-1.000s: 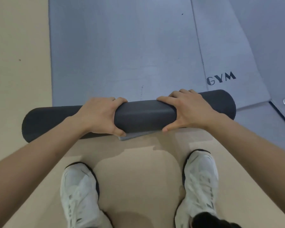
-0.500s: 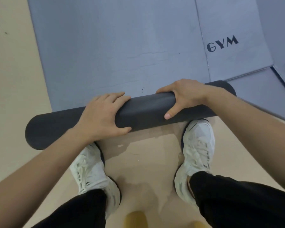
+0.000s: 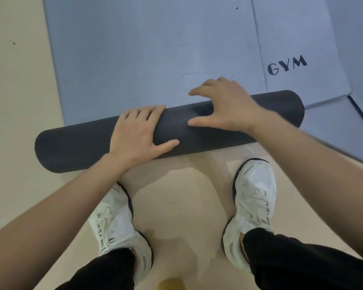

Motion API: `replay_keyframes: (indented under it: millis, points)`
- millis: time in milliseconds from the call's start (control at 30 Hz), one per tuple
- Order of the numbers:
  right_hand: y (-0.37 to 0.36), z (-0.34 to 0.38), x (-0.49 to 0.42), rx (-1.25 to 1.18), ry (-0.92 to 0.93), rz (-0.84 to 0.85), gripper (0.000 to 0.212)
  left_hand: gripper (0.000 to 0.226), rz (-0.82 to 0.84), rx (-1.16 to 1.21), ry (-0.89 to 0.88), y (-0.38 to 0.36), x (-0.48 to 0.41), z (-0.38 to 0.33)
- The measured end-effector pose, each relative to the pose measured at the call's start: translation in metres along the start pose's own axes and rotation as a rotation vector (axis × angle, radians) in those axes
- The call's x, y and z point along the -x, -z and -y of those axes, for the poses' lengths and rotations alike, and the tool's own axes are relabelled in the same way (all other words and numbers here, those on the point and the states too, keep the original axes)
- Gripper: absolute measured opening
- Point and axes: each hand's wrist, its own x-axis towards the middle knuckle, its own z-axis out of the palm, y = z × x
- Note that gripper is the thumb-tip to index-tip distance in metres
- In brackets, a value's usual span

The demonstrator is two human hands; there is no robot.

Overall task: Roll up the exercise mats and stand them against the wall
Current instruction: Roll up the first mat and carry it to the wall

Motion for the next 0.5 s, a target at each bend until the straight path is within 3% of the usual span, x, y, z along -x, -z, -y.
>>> replay_keyframes:
  millis: [133, 200, 367, 500]
  points:
    - [-0.055, 0.024, 0.017, 0.019, 0.126, -0.47, 0.065, 0.095, 0.227, 0.209, 0.067, 0.016, -0.044, 0.026]
    - [-0.074, 0.023, 0.024, 0.107, 0.109, -0.601, 0.061, 0.089, 0.307, 0.324, 0.1, 0.02, -0.062, 0.037]
    - [-0.09, 0.008, 0.027, 0.31, 0.09, -0.529, 0.072, 0.092, 0.348, 0.417, 0.118, 0.026, -0.08, 0.044]
    - [-0.091, -0.001, 0.018, 0.364, 0.101, -0.534, 0.075, 0.085, 0.14, 0.243, 0.092, 0.024, -0.071, 0.037]
